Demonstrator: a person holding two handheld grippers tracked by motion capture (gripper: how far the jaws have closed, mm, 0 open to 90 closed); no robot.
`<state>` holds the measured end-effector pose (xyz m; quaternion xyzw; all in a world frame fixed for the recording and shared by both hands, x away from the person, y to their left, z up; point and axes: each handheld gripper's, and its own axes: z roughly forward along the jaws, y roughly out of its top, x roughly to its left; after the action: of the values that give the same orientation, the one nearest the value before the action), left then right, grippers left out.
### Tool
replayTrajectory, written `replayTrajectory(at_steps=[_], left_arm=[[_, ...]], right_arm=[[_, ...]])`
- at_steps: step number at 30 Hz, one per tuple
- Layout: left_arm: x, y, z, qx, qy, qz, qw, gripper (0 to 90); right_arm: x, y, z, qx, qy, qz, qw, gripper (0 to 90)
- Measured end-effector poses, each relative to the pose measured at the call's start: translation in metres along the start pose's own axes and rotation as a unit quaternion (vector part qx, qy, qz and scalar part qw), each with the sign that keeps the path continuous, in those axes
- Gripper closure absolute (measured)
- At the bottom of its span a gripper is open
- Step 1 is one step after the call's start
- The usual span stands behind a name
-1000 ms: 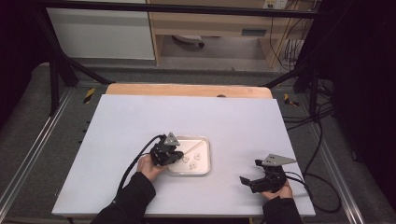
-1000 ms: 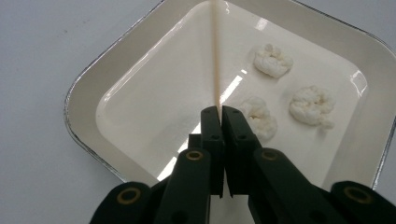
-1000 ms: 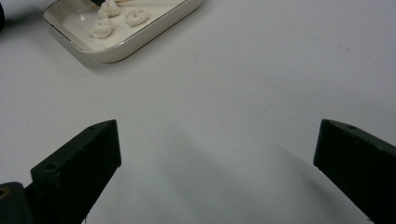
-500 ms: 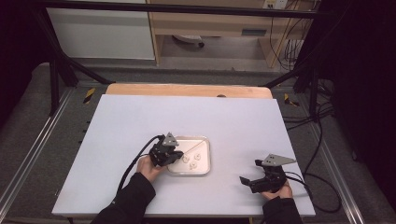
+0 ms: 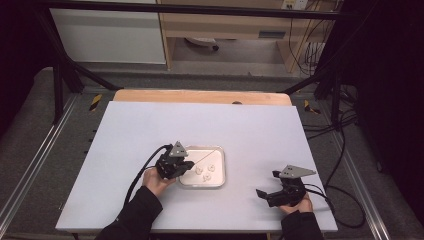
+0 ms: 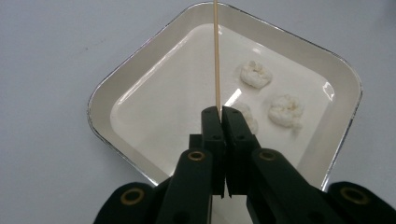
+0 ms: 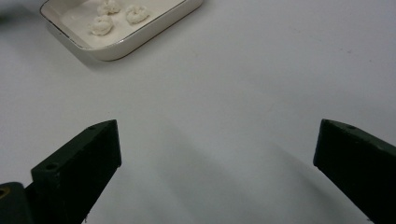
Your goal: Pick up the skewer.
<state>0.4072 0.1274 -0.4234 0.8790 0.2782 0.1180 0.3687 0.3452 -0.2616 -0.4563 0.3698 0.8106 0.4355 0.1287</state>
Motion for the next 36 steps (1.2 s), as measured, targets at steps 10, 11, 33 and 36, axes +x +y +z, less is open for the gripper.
replayTrajectory(at_steps=[10,11,33,36], left_arm=[[-0.006,0.003,-0.011,0.000,0.002,0.006,1.0000,88.7],[-0.007,0.003,-0.011,0.000,0.001,0.007,1.0000,88.7],[-0.036,0.027,-0.009,0.006,-0.026,0.042,0.9988,88.7],[-0.039,0.029,-0.008,0.006,-0.030,0.044,0.9985,88.7]], right_arm=[[0.009,0.009,0.003,0.008,-0.010,-0.033,0.9994,1.5],[0.010,0.011,0.004,0.009,-0.011,-0.037,0.9992,1.6],[0.032,0.033,0.012,0.041,-0.049,-0.138,0.9883,2.1],[0.034,0.034,0.012,0.044,-0.052,-0.150,0.9864,2.5]])
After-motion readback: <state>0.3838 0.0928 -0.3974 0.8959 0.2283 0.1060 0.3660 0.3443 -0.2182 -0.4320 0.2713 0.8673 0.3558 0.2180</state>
